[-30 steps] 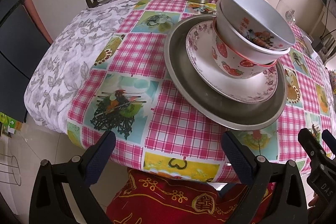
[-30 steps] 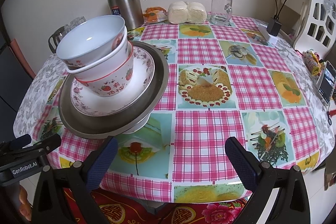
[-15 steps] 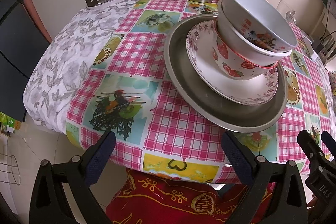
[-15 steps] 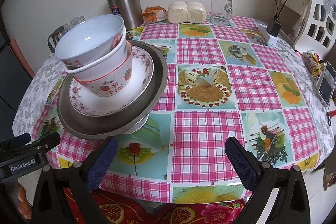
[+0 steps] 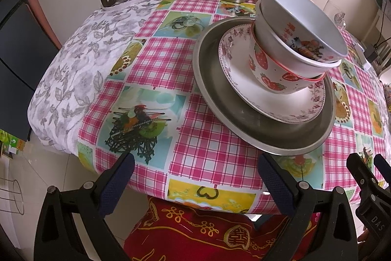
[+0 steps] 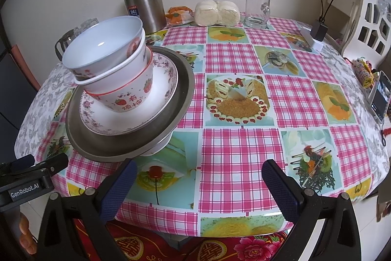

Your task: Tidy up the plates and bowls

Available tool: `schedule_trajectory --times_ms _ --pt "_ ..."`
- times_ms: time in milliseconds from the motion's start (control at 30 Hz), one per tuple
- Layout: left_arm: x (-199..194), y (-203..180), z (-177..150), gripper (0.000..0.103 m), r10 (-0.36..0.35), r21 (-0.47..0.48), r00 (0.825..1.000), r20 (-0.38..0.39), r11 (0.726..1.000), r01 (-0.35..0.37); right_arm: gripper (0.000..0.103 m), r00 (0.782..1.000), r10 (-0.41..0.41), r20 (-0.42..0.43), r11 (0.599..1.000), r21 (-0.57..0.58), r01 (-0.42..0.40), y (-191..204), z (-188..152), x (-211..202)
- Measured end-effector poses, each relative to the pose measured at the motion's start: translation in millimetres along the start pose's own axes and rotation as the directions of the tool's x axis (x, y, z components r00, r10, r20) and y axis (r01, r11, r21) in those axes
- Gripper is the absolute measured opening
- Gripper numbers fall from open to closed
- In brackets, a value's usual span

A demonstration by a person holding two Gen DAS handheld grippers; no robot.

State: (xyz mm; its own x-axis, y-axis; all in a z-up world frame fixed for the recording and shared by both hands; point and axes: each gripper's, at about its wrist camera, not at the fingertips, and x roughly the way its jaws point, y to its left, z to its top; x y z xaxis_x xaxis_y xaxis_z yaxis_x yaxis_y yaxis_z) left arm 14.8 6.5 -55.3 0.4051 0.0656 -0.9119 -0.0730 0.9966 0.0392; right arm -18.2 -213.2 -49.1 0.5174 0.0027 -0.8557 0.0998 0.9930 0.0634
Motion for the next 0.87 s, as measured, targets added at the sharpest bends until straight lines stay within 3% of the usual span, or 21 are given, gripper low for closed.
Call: schedule_trajectory --times_ms 867 --pt "0.0 3.4 2.4 0.100 0.003 -0.028 1.000 -0.003 1.000 -0.003 0.103 1.000 -0.001 -0.002 1.000 -0.002 0.001 -1.0 -0.7 1.2"
